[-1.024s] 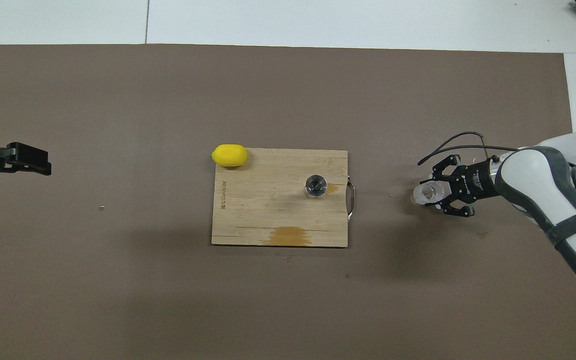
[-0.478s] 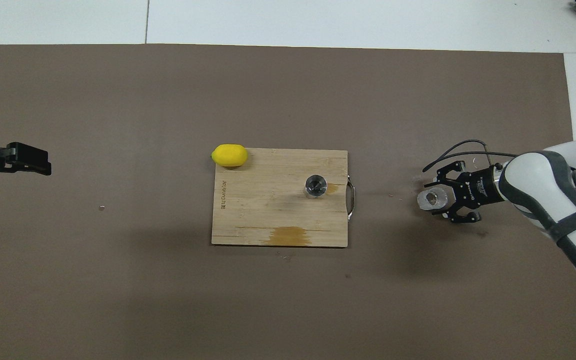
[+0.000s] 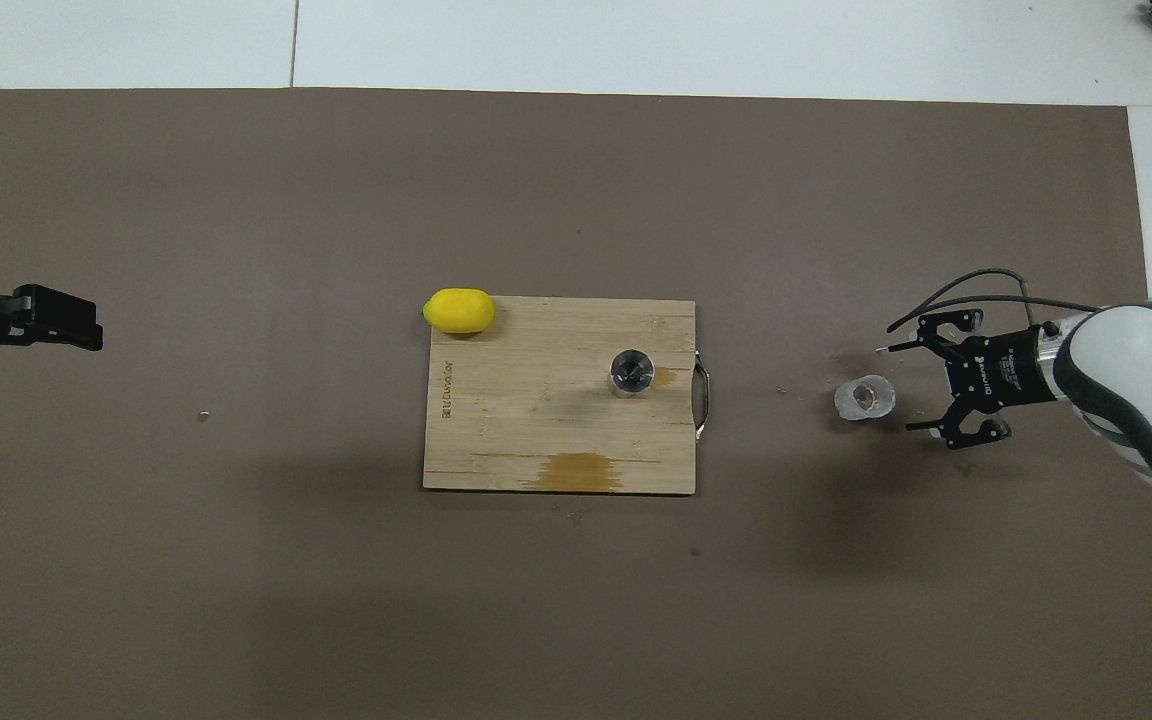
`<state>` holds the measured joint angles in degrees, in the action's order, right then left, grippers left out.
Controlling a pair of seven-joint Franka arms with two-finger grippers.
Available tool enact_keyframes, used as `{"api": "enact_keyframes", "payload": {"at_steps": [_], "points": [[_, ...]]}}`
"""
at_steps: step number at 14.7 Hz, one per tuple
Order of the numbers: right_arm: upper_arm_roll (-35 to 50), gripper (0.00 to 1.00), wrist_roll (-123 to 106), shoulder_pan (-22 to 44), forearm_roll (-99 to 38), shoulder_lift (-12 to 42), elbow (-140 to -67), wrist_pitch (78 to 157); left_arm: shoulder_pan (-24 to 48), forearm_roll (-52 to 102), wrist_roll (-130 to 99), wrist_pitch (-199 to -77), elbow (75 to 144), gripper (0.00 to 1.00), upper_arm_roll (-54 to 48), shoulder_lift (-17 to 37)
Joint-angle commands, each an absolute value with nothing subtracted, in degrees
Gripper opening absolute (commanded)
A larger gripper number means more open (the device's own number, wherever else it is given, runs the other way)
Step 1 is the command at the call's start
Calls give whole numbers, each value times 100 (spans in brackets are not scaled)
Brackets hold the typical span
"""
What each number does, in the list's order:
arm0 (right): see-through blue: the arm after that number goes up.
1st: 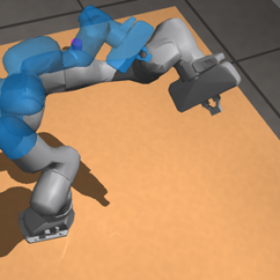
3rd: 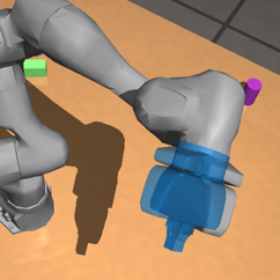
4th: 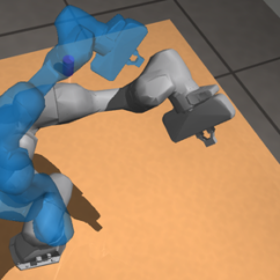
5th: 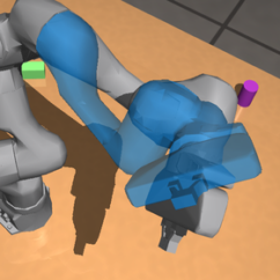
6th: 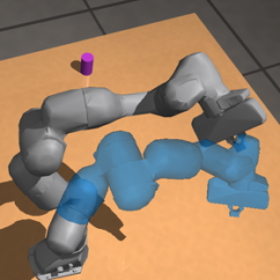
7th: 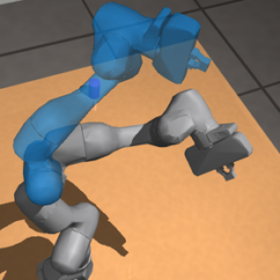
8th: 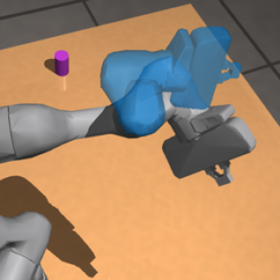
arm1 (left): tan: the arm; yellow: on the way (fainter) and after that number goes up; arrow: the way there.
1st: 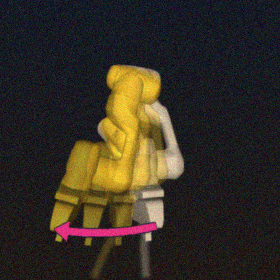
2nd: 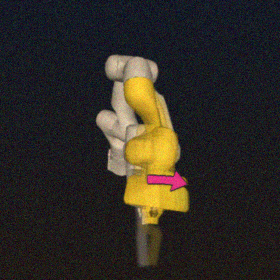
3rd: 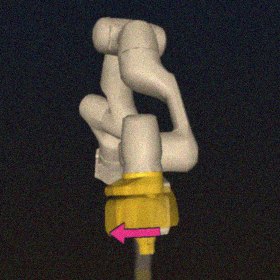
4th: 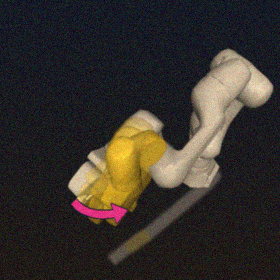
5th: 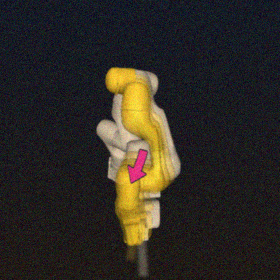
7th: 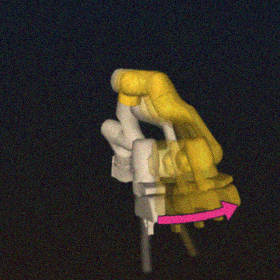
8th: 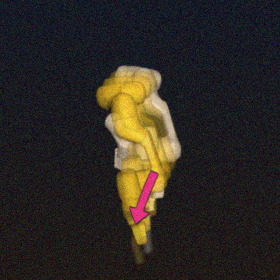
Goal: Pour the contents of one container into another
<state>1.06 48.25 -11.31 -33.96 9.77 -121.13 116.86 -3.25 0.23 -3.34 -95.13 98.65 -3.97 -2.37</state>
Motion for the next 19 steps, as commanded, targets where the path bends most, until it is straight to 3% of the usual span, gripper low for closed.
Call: {"api": "enact_keyframes", "payload": {"at_steps": [1,6,9,19], "points": [[158,99,4580,-915,-2868,555,-12243,11575,-255,88,-404,-9483,9765,100,-334,-185],[158,99,2773,-238,-1339,115,-12191,11180,-255,88,-404,-9483,9773,100,-334,-185],[185,99,1525,-211,-635,-227,-12103,11171,-255,88,-404,-9483,9773,100,-343,-185],[237,99,668,-158,185,-194,-9864,10451,-246,88,-404,-9492,9773,100,-334,-185]]}}
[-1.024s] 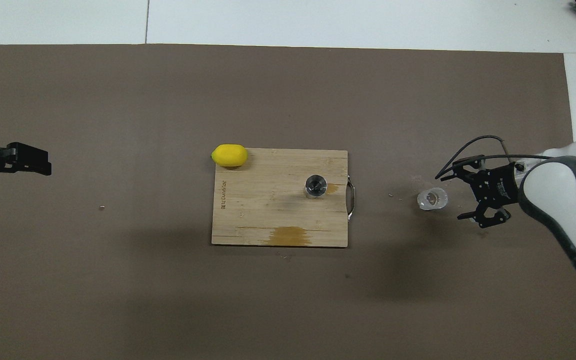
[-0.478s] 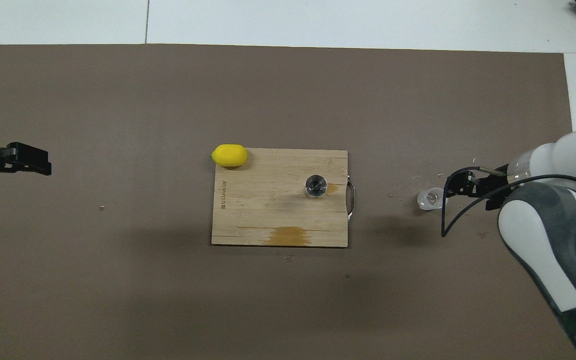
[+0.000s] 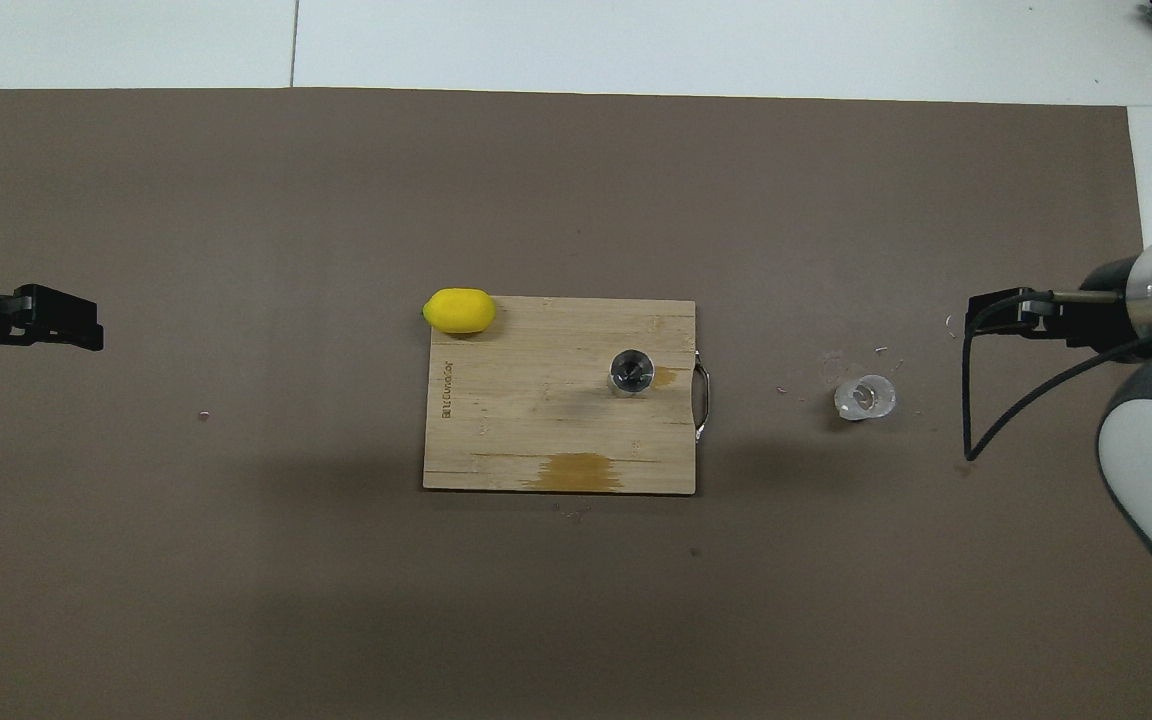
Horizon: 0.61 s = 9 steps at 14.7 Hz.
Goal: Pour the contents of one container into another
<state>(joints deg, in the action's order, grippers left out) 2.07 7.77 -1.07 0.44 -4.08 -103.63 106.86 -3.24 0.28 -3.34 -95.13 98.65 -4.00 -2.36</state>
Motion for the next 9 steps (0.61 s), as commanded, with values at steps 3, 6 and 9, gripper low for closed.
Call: {"api": "enact_keyframes", "payload": {"at_steps": [3,6,9], "points": [[246,99,668,-193,185,114,-9133,9775,-246,88,-404,-9492,9782,100,-343,-185],[246,99,677,-141,176,97,-9176,9423,-246,88,-404,-9501,9773,100,-343,-185],[246,100,677,-158,176,53,-9176,9290,-246,88,-404,-9501,9782,100,-343,-185]]}}
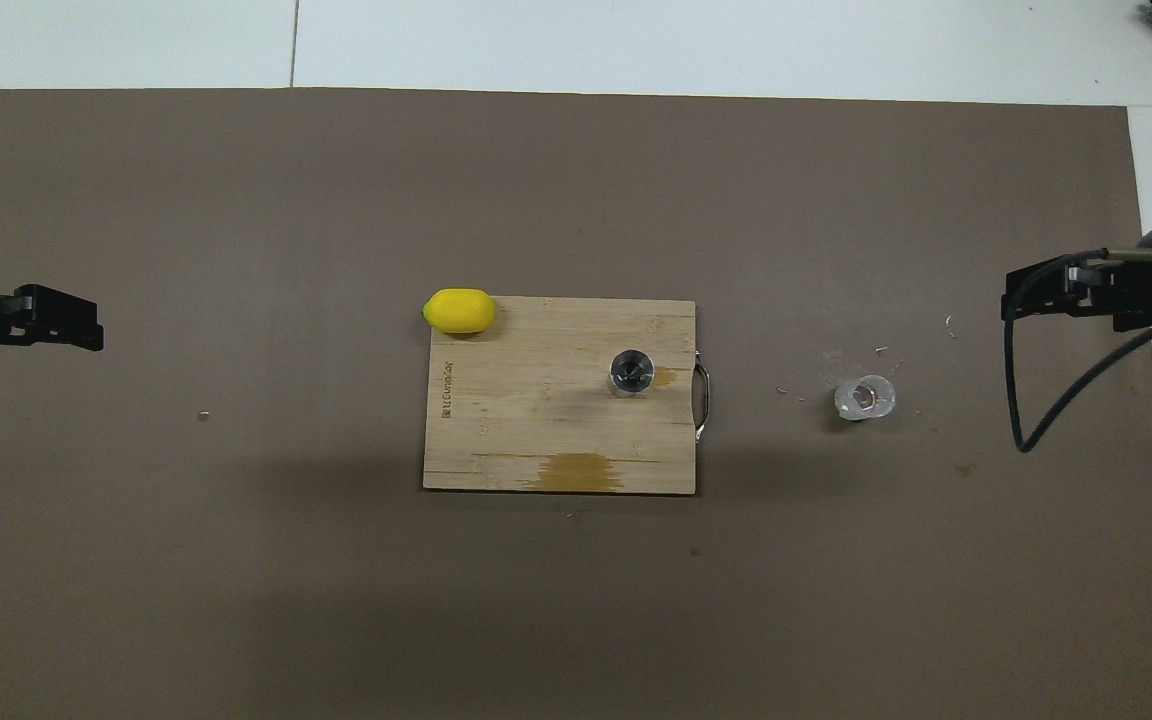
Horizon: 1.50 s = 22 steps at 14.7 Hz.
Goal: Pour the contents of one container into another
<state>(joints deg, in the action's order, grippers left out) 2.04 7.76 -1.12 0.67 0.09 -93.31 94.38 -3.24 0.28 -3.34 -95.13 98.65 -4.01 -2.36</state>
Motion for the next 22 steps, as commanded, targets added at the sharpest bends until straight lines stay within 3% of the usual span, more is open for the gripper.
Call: {"api": "enact_keyframes", "payload": {"at_steps": [1,22], "points": [[246,100,677,-158,176,53,-9176,9290,-246,88,-413,-9501,9782,100,-343,-185],[246,100,738,-132,88,-53,-9325,9009,-237,88,-413,-9510,9782,100,-343,-185]]}}
